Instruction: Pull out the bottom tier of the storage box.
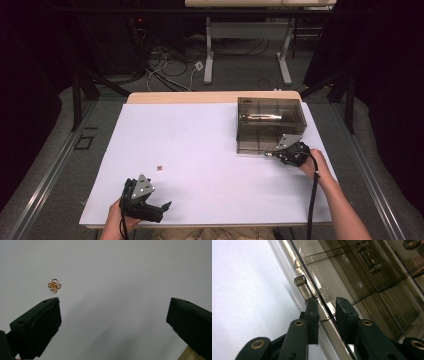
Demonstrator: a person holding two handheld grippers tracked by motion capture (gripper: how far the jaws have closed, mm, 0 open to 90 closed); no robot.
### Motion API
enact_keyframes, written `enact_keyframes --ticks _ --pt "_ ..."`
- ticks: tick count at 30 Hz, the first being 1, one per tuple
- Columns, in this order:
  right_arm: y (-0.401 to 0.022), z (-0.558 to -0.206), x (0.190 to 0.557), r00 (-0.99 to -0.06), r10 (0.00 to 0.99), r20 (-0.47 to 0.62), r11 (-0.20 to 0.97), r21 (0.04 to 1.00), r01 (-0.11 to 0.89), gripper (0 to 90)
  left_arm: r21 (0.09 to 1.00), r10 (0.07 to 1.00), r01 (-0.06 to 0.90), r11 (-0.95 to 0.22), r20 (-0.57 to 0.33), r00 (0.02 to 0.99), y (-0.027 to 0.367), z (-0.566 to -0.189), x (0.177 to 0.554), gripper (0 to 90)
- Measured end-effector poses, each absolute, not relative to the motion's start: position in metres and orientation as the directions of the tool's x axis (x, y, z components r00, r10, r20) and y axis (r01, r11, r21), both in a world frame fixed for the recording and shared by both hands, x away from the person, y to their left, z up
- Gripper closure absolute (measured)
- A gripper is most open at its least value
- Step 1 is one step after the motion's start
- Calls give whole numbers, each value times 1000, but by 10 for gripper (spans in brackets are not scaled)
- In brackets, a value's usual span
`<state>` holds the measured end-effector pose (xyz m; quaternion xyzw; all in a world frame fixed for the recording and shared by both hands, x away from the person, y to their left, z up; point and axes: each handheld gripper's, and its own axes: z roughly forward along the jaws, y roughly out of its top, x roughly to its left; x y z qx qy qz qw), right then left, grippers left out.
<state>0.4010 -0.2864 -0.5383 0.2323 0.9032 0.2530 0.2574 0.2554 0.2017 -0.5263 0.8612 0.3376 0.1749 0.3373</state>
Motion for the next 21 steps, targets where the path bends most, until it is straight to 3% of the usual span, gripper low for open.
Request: enact_keyframes --ticks 21 --pt "-288 -534 397 -795 505 -336 793 543 274 742 700 702 467 -541 70 709 203 -527 255 0"
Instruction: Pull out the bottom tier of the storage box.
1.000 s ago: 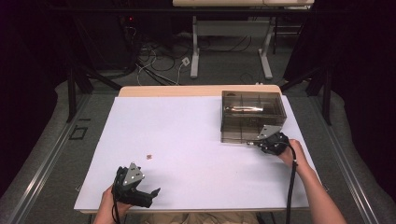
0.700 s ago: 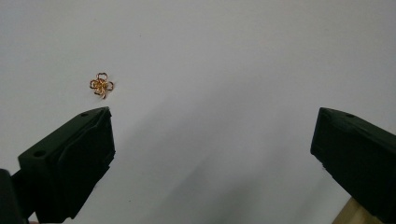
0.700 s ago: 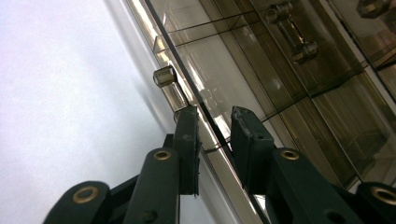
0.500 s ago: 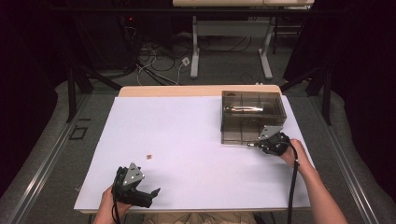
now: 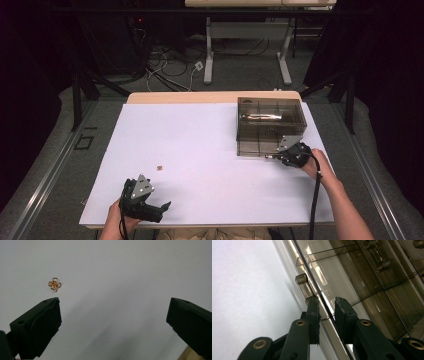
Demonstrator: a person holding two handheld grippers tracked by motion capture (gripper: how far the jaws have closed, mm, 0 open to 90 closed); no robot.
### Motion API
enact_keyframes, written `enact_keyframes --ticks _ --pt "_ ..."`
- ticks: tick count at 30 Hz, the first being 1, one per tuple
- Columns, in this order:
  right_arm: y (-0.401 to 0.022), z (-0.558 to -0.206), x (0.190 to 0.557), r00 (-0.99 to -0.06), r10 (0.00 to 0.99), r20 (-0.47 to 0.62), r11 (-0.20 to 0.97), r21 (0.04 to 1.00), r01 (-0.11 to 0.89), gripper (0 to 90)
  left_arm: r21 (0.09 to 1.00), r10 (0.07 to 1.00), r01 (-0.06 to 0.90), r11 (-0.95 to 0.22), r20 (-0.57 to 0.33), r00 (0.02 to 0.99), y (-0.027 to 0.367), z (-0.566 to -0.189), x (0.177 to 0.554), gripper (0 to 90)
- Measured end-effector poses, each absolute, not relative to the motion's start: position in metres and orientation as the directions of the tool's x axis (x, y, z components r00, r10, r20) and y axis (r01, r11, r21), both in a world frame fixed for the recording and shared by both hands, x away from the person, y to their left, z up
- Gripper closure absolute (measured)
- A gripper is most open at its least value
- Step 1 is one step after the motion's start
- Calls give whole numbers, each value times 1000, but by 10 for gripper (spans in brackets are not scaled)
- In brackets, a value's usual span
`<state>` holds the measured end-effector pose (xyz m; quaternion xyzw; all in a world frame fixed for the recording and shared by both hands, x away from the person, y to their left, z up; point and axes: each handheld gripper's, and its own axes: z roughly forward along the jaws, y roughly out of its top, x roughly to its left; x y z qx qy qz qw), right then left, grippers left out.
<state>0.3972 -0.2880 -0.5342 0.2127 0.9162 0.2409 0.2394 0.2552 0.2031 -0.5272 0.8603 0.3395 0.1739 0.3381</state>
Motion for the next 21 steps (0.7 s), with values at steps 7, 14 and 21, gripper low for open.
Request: enact_keyframes --ticks 7,14,21 --pt "-288 -533 396 -800 498 -334 799 535 274 742 698 701 467 -543 70 710 203 -527 256 0" --pt "-287 -533 394 -798 501 -335 801 527 282 735 699 700 465 -544 73 710 202 -527 255 0" --pt "-288 -530 390 -786 538 -305 767 564 306 582 699 699 466 -543 68 712 201 -527 255 0"
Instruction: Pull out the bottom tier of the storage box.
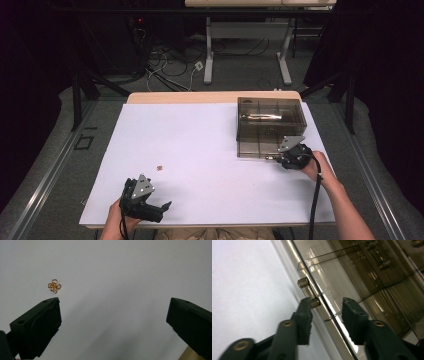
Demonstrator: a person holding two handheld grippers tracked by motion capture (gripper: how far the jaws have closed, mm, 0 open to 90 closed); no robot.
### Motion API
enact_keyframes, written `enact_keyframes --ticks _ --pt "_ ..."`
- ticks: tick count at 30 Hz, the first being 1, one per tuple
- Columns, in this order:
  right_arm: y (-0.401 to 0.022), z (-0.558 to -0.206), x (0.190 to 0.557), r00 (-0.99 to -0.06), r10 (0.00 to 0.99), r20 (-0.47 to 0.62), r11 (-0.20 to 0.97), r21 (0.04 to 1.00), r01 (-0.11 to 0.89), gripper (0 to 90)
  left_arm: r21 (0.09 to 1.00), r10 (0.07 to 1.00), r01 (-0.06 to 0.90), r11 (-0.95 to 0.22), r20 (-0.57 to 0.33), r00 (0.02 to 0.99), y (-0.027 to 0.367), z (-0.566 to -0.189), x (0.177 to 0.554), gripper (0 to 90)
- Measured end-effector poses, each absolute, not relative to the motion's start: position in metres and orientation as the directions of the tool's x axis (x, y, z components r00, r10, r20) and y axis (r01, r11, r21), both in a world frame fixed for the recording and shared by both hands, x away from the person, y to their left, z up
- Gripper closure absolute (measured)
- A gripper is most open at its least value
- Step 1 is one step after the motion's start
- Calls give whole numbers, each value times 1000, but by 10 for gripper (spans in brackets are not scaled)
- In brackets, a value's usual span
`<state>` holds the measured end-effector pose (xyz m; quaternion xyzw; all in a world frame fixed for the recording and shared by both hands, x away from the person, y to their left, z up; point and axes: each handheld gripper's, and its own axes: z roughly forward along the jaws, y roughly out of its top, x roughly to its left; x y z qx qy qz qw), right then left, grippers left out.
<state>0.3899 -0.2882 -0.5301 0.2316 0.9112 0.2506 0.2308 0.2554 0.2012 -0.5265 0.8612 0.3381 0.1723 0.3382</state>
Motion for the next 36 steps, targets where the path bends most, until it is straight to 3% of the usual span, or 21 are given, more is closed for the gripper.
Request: enact_keyframes --ticks 15,36 --pt "-283 -518 367 -724 677 -131 619 633 465 181 699 701 460 -548 83 709 202 -526 255 0" --pt "-276 -526 325 -705 708 -30 555 641 530 26 694 702 465 -549 82 707 201 -526 255 0"
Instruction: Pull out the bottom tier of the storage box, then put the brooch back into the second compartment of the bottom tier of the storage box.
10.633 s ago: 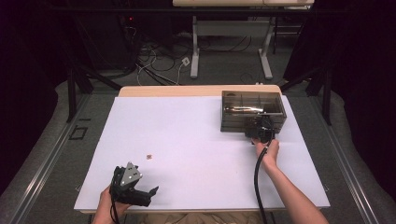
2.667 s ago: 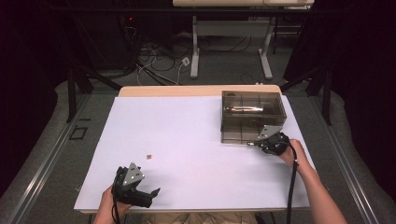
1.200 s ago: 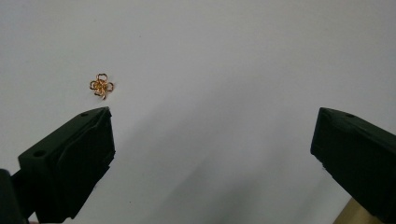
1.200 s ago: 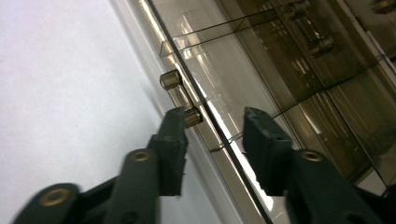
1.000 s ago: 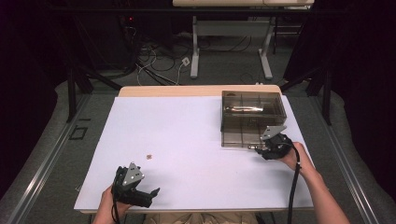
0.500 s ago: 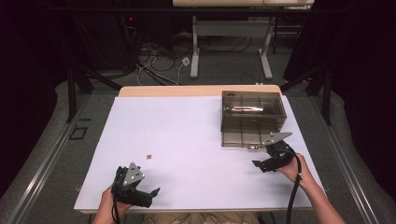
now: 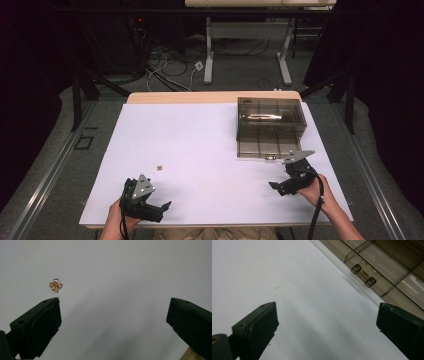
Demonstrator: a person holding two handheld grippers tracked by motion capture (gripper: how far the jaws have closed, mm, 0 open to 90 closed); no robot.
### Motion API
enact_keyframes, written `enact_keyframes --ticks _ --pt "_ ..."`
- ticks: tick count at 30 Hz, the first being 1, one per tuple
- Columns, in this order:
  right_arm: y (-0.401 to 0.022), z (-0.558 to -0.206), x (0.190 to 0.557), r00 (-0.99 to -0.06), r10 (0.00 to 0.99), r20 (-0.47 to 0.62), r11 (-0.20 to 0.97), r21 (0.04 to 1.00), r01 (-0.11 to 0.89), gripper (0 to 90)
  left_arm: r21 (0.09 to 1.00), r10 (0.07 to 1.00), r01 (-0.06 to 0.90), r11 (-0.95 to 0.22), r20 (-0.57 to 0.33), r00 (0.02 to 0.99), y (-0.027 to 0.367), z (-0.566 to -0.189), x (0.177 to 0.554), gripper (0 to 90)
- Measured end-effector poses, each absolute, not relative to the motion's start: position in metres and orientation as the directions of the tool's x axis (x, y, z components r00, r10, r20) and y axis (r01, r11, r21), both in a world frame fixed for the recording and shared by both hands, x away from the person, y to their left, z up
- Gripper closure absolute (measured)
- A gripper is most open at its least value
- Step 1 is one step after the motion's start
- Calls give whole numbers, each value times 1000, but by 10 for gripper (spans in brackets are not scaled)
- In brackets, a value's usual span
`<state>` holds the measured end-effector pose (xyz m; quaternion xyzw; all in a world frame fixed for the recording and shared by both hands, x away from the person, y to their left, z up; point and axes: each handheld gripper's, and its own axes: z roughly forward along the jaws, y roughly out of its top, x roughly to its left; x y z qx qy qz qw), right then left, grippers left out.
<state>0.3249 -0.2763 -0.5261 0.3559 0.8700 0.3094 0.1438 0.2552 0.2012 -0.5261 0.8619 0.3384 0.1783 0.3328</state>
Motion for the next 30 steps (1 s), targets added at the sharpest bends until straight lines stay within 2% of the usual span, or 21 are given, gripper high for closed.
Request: enact_keyframes --ticks 4,13,19,30 --pt "-276 -527 319 -702 712 -8 541 643 542 0 694 708 466 -549 89 700 202 -526 256 0" --pt "-276 -530 304 -714 700 -15 554 642 530 0 692 746 509 -512 64 663 203 -527 263 0" --pt "-274 -530 296 -714 700 -13 542 662 518 0 675 767 533 -510 78 636 199 -531 275 3" --pt "-273 -530 296 -719 695 -19 548 661 512 0 677 795 549 -491 91 600 192 -531 295 3"
